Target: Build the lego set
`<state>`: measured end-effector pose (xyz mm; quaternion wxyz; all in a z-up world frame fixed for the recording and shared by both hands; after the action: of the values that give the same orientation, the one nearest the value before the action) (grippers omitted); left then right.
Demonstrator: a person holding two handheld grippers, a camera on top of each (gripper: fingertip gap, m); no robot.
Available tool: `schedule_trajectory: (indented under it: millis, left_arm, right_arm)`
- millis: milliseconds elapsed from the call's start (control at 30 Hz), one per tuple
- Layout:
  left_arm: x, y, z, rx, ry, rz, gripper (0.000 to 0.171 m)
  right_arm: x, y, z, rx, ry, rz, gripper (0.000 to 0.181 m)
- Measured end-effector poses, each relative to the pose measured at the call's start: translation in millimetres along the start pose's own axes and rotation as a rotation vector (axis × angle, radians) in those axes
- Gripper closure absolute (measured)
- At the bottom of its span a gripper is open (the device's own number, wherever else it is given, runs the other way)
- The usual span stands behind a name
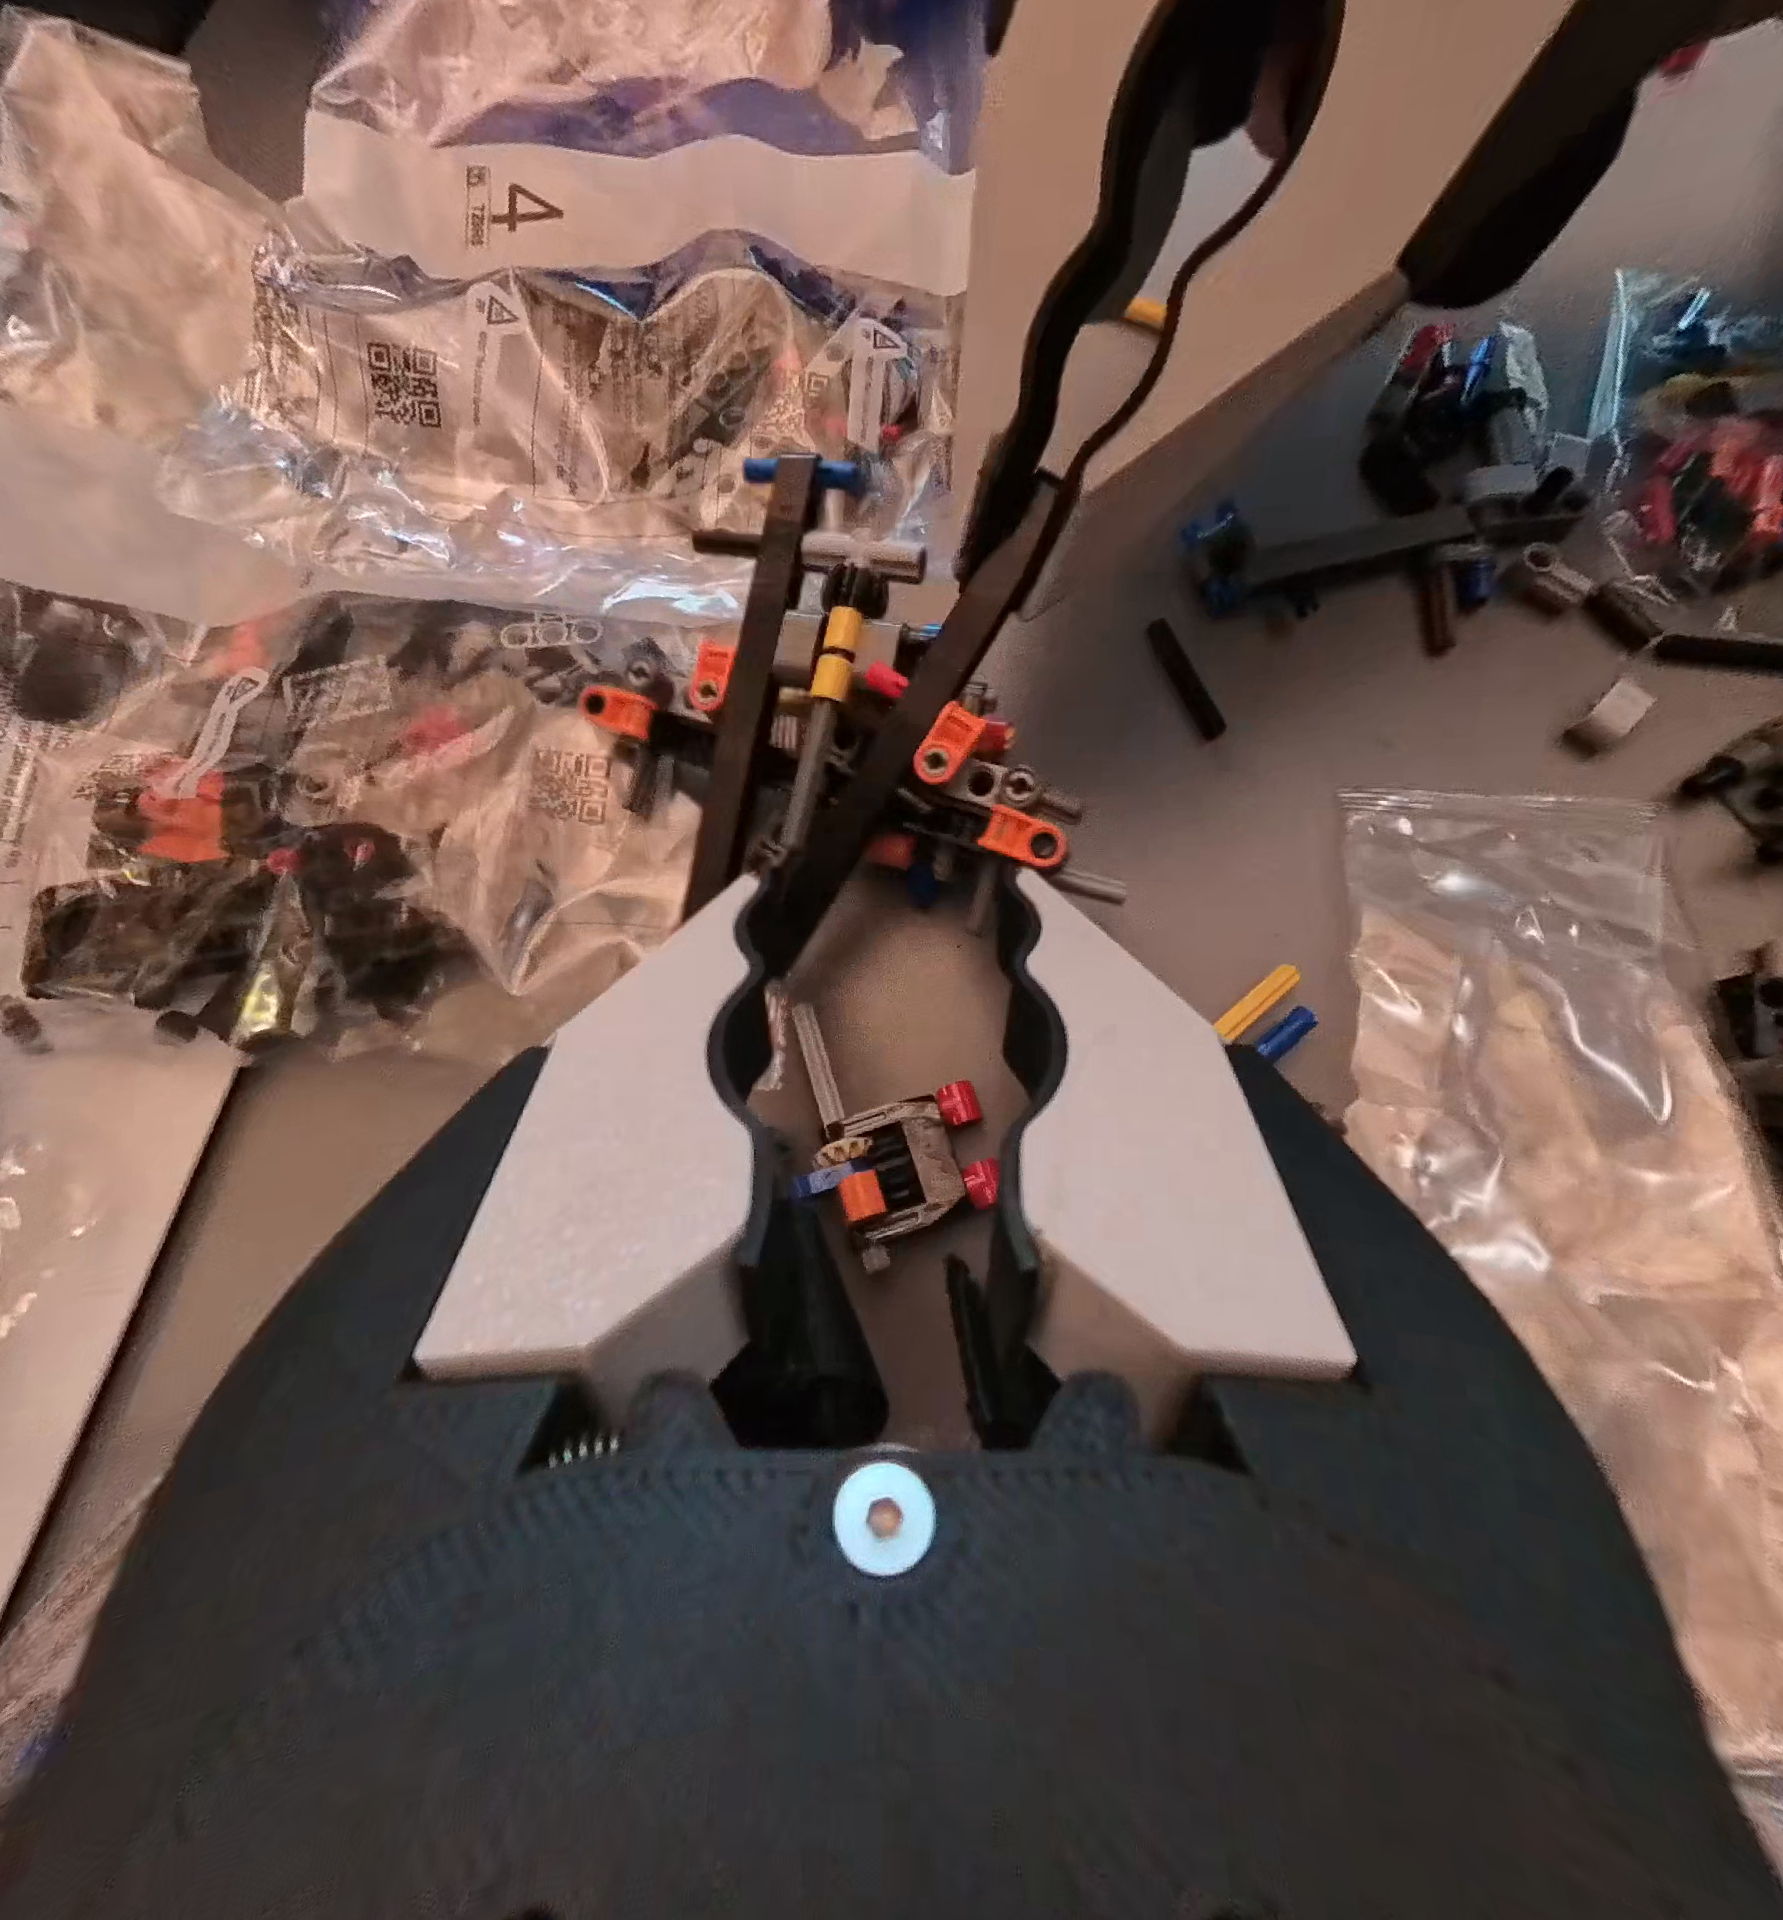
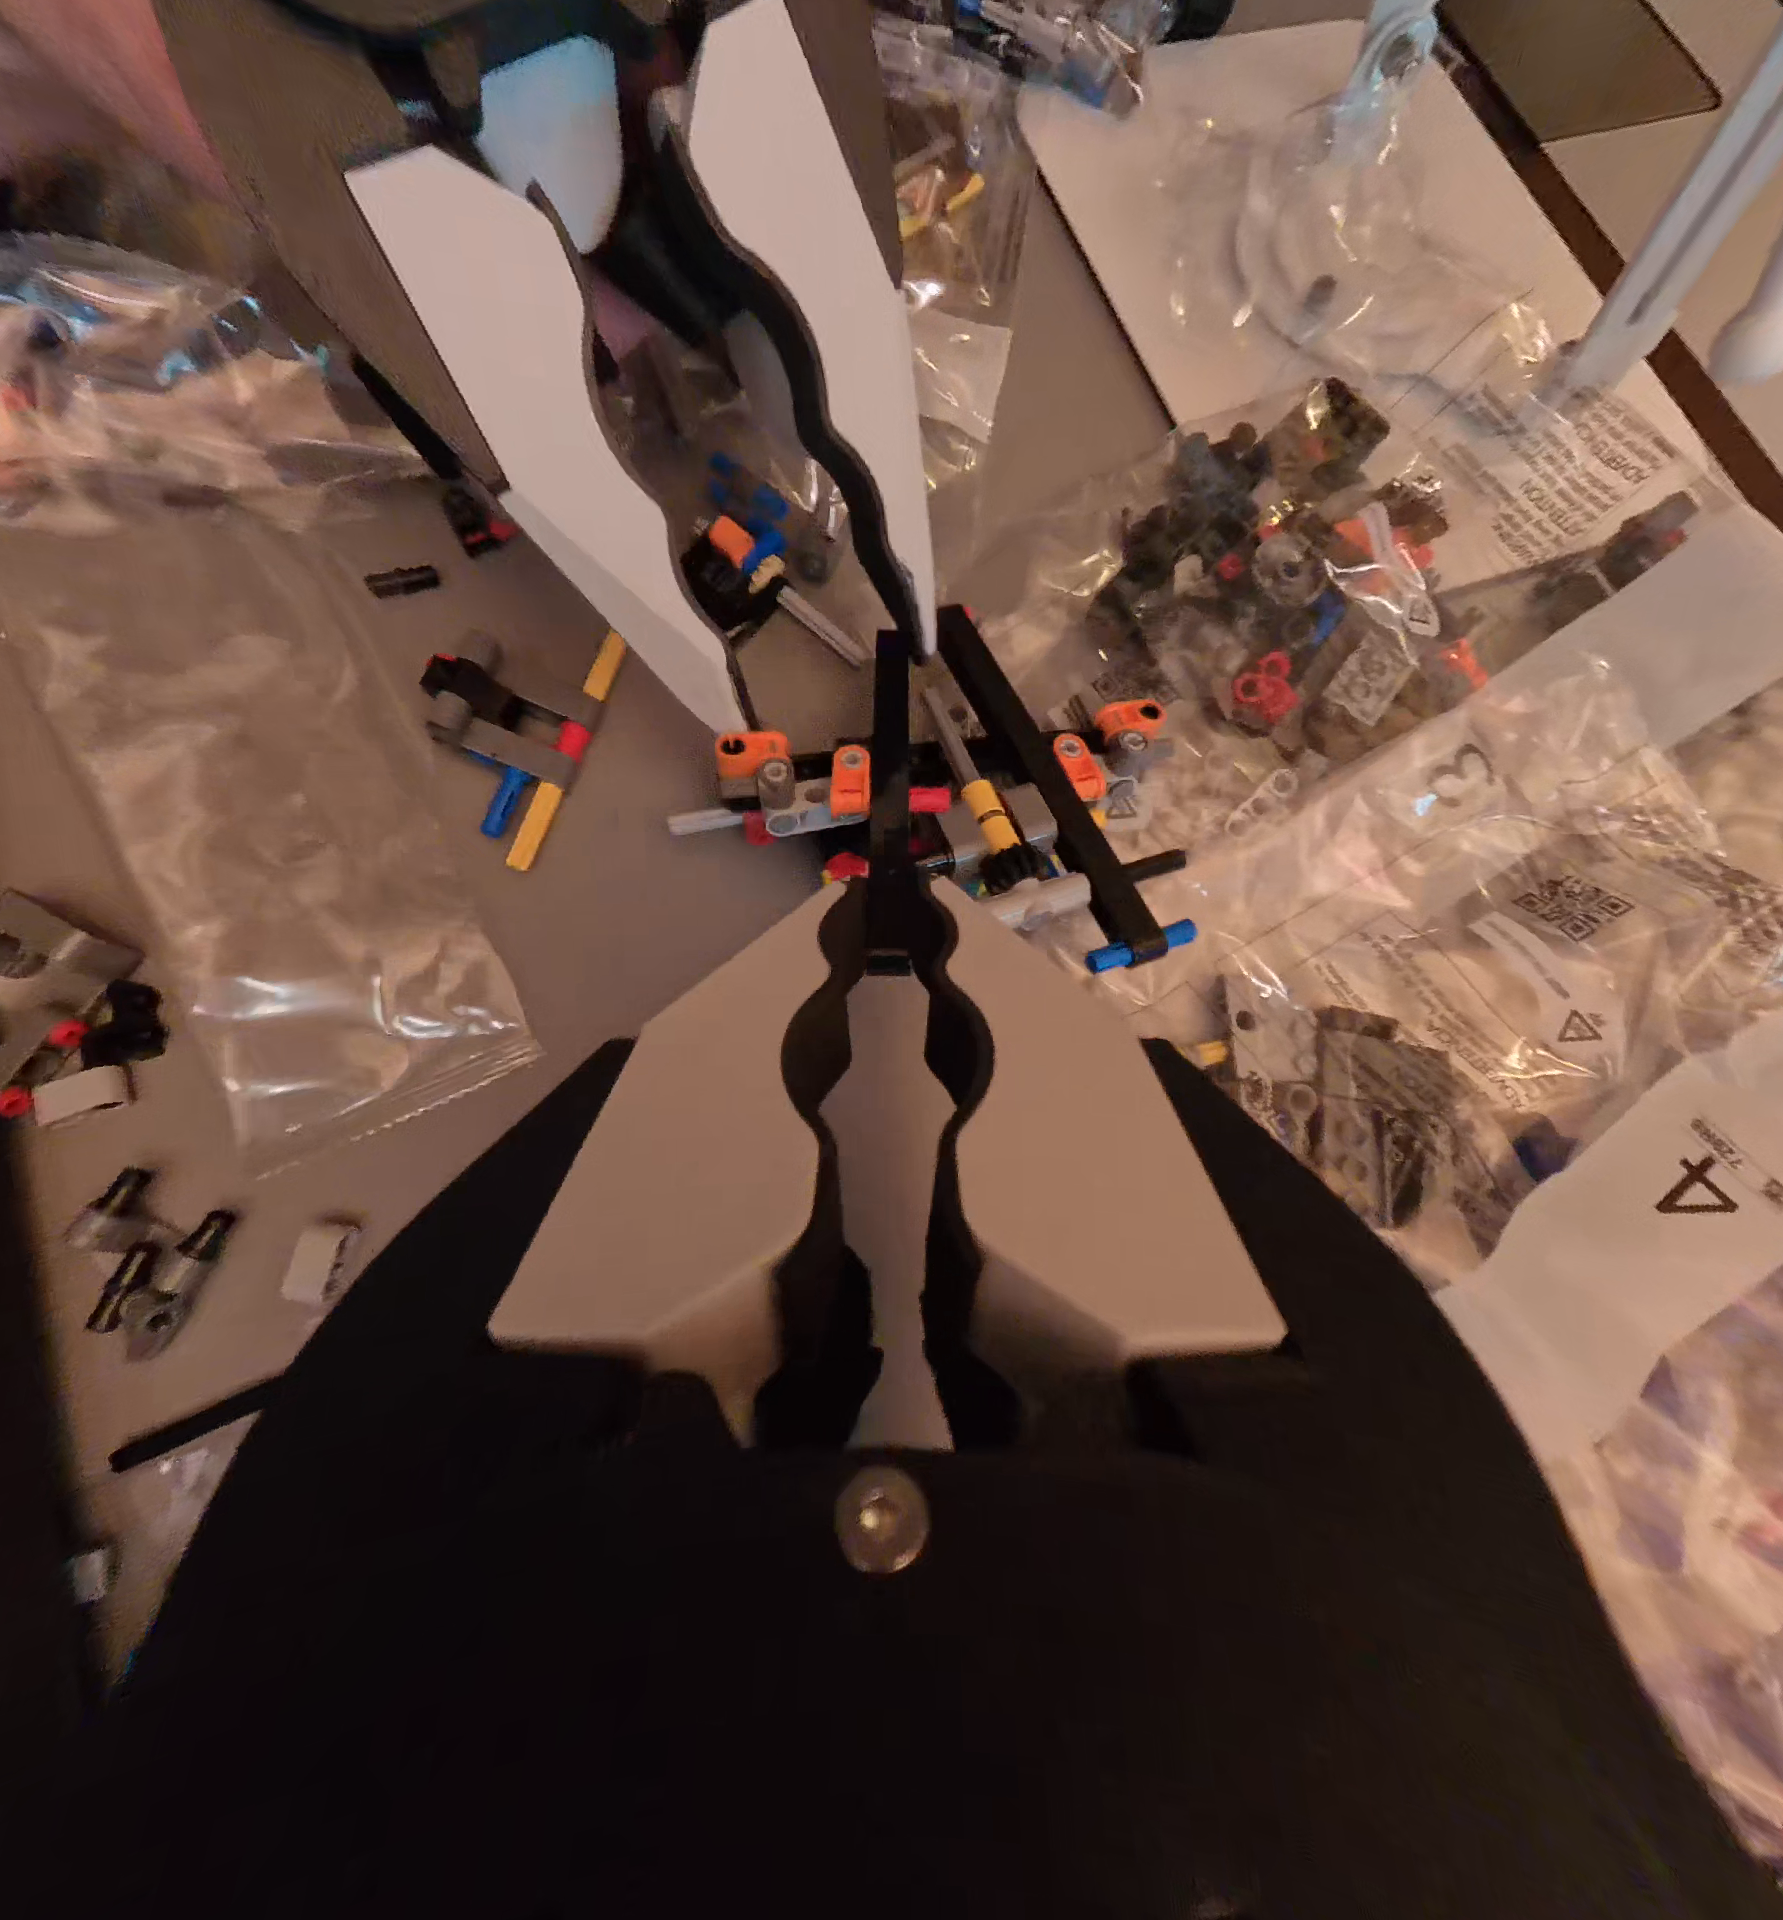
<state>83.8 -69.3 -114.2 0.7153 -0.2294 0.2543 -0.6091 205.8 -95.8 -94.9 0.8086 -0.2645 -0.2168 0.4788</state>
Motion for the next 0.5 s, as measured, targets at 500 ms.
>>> schedule_trajectory:
  millis: [500]
  left_arm:
    - [-13,-47,14,0.208,0.027,0.048,0.121]
  right_arm:
    - [1,-35,25,0.291,0.092,0.068,0.176]
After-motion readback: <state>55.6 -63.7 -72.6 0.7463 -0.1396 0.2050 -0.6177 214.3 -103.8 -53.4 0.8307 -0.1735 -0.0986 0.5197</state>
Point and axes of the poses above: each gripper's, where its closed fingertips meet, y out along the fingers, z out of its top, x = y × z across the jaws, the point moved 6 cm from there along -y, back along the fingers, and after that the axes turned 2 degrees about x, right-handed, at the moved point
